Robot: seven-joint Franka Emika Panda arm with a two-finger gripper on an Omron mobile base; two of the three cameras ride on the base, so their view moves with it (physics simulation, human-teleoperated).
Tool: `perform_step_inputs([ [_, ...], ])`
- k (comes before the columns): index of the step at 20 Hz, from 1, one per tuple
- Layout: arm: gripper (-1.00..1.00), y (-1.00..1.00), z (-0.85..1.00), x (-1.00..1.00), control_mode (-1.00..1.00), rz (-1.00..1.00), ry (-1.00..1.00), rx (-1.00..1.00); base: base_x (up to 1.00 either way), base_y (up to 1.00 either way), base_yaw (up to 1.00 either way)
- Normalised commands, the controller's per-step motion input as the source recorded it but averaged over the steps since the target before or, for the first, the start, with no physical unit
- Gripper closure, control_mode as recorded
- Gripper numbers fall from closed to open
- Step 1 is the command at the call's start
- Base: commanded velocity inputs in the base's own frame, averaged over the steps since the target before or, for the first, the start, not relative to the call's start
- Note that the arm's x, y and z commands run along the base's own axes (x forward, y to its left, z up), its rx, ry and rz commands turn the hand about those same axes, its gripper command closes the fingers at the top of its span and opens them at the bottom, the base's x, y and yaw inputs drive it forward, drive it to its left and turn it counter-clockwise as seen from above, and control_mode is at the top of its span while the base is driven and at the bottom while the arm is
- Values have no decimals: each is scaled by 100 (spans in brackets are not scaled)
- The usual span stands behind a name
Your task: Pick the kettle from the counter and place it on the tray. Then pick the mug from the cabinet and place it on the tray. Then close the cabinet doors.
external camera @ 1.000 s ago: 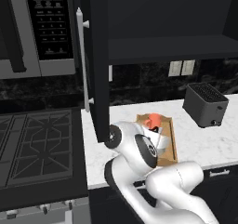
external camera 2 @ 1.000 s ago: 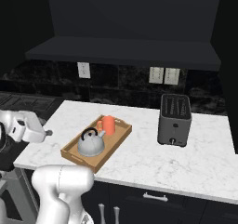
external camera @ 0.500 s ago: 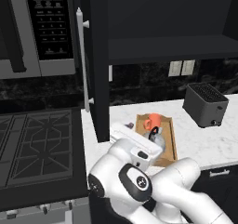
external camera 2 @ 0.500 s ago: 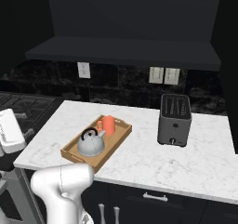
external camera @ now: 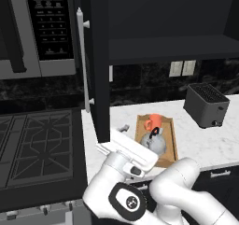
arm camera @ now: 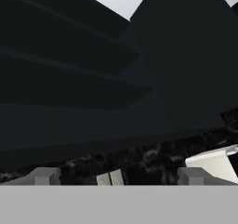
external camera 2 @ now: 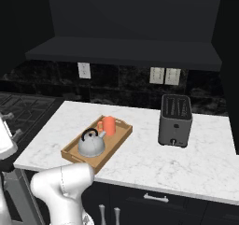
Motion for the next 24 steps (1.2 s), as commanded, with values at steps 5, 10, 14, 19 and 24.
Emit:
perform_step_inputs([
  [5, -100, 61, 28, 0, -100, -4, 0, -7, 0, 0, 0],
  [10, -100, 63, 6, 0, -100, -1, 1, -5, 0, 0, 0],
  [14, -100, 61, 4, 0, -100, 0, 3, -5, 0, 0, 0],
  [19, -100, 60, 19, 0, -100, 0, 6, -6, 0, 0, 0],
  [24, -100, 64, 23, 2, -100, -2, 7, -8, 0, 0, 0],
])
